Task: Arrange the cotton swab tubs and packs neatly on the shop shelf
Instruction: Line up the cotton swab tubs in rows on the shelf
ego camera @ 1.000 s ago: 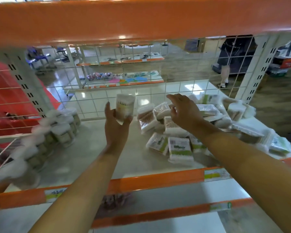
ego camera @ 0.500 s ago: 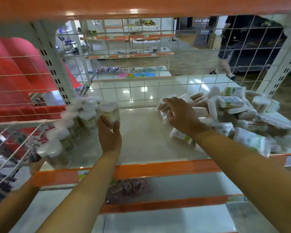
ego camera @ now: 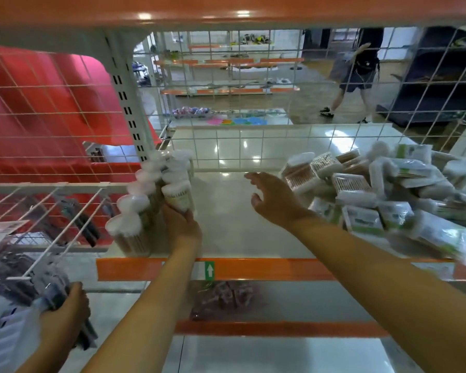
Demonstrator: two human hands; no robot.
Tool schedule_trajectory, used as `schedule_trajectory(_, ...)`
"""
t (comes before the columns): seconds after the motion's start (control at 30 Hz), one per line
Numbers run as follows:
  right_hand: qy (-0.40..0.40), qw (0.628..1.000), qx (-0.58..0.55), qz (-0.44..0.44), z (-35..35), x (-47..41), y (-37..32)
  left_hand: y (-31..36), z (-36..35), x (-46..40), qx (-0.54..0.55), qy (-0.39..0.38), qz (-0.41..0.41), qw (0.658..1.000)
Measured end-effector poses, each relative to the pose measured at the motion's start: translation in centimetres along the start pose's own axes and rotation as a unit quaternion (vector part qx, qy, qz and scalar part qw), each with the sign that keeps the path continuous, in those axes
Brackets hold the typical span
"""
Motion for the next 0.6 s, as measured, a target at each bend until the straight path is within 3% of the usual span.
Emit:
schedule_trajectory(0.47,-0.134,0.978,-0.142,-0.080,-7.9,-1.8,-3.2,-0.8,0.6,0.0,-0.042,-0.047,0.036,0.997)
schedule_trajectory(0.6,-0.186,0.955,-0.206,-0.106,-8.9,-2.4,-4.3,-1.2,0.0,-0.2,0.045,-0.045,0.070,0.996)
Point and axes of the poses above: each hand's wrist, its own x-axis away from the middle knuckle, its own z-axis out of the back of the hand, y = z × x, the point moved 5 cm from there along -x, towards the middle knuckle, and after that the axes turned 11 degrees about z, right-handed, at the moved point
